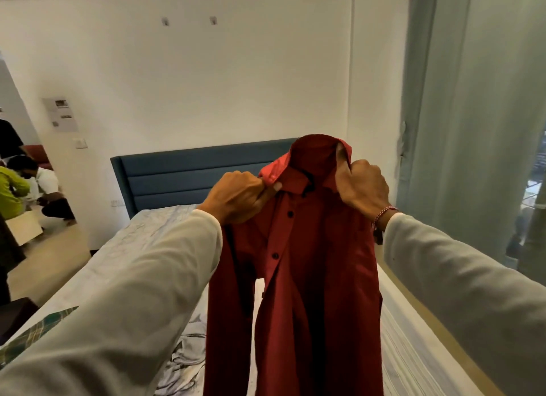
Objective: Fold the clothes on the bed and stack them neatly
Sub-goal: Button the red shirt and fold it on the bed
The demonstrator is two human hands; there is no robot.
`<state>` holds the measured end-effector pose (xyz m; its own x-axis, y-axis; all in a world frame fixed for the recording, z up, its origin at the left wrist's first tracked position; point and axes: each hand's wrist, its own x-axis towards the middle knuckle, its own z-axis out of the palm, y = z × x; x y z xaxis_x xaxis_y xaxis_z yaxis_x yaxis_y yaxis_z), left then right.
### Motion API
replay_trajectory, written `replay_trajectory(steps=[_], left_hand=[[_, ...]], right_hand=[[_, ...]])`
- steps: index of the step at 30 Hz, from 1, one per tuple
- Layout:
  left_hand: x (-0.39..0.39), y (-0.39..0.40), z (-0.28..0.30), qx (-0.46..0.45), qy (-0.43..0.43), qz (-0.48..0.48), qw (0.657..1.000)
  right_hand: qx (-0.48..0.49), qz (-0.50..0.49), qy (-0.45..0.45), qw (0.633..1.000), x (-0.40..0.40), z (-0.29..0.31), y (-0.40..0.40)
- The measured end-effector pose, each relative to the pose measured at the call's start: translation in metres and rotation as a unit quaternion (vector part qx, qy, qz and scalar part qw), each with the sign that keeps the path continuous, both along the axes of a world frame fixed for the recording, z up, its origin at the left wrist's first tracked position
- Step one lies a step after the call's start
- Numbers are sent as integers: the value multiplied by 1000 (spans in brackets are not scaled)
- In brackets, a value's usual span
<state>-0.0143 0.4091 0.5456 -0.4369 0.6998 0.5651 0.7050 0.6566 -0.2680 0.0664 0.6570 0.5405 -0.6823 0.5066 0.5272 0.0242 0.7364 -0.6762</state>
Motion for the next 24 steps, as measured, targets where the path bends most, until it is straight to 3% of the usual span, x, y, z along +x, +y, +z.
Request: replay_trajectory(steps=[4,10,12,16,21,24], left_hand=[[-34,8,-19,-20,-66,37,997],[-149,50,-109,-106,-176,156,966],[-195,71,-157,-110,-264,198,937],[-238,96,-287,-120,-434,289,845],[-205,81,-425,-119,-572,216,783],[-173,85,-470,-63,-627,223,744]], right_hand=[[-74,41,-82,993,-43,-16,7],[-158,153,-178,959,-164,-95,21],[-174,229,-225,931,-219,-145,34],[-183,324,-286,883,-278,-271,58],[-76,311,-307,896,-269,-402,86],[-98,240,-383,886,-259,-497,119]])
